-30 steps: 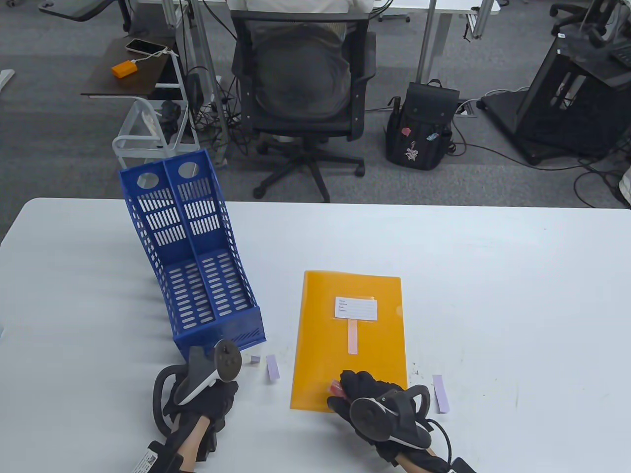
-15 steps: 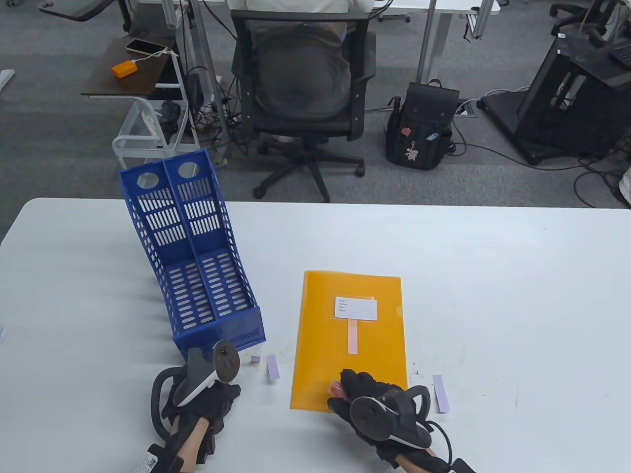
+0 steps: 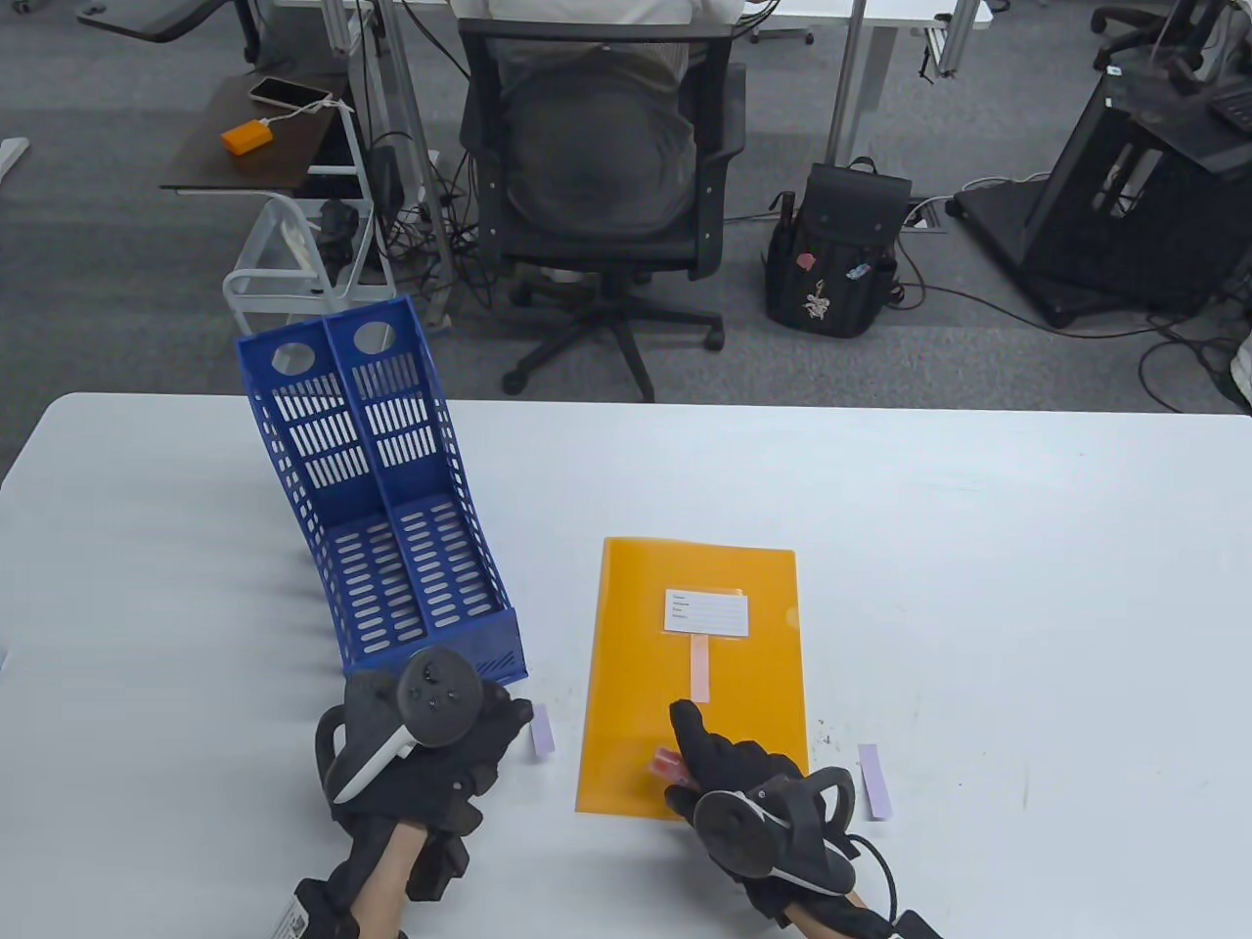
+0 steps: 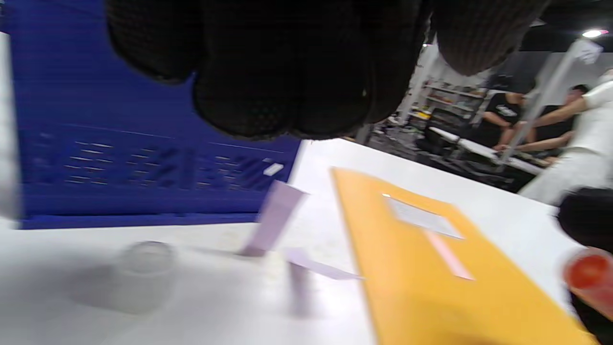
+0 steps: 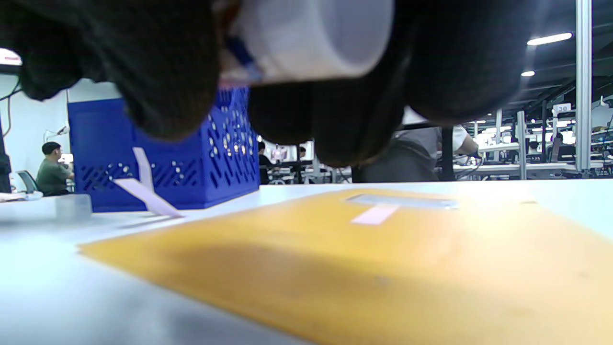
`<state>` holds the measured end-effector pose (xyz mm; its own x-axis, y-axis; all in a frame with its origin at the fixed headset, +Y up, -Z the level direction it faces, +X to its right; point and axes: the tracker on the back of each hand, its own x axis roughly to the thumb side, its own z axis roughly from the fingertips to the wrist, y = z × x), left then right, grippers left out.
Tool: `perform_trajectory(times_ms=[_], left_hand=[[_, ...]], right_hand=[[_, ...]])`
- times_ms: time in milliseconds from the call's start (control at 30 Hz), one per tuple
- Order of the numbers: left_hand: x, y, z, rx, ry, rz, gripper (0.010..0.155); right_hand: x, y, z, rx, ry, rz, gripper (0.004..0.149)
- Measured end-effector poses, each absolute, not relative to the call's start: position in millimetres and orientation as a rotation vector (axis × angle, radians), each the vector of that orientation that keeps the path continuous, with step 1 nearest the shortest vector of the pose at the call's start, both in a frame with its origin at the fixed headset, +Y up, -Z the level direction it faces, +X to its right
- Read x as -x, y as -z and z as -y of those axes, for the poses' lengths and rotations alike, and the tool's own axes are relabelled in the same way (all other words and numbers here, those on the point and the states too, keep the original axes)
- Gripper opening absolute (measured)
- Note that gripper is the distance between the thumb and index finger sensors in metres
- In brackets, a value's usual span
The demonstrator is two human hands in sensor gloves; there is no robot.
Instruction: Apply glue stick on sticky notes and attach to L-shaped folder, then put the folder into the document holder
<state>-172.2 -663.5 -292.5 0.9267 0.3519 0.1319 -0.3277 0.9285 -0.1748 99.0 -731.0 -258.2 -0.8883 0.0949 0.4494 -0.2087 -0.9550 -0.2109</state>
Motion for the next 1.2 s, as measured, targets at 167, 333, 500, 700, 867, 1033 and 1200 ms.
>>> perform_trajectory(times_ms=[167, 333, 500, 700, 867, 1033, 1200], left_hand=[[132, 294, 684, 0.163, -0.483, 0.324, 0.063], [98, 294, 708, 0.266, -0.52, 0.429, 0.072], [86, 294, 727, 0.299, -0.564, 0.497, 0.067], [102, 296, 730, 0.245, -0.729, 0.479, 0.061], [125, 298, 733, 0.238, -0.907, 0.443, 0.06], [135, 299, 732, 0.236, -0.978, 0.472, 0.059], [137, 298, 728, 0.212, -0.987, 0.526, 0.058]], right_hand=[[-104, 259, 728, -0.668, -2.818, 0.408, 0.09], [-102, 257, 729, -0.724, -2.738, 0.375, 0.093], [-98, 253, 728, -0.781, -2.717, 0.412, 0.094], [-104, 252, 723, -0.623, -2.756, 0.465, 0.09], [-118, 261, 716, -0.659, -2.533, 0.375, 0.068], [-123, 266, 712, -0.696, -2.346, 0.231, 0.063], [-131, 277, 715, -0.681, -2.192, 0.047, 0.061]])
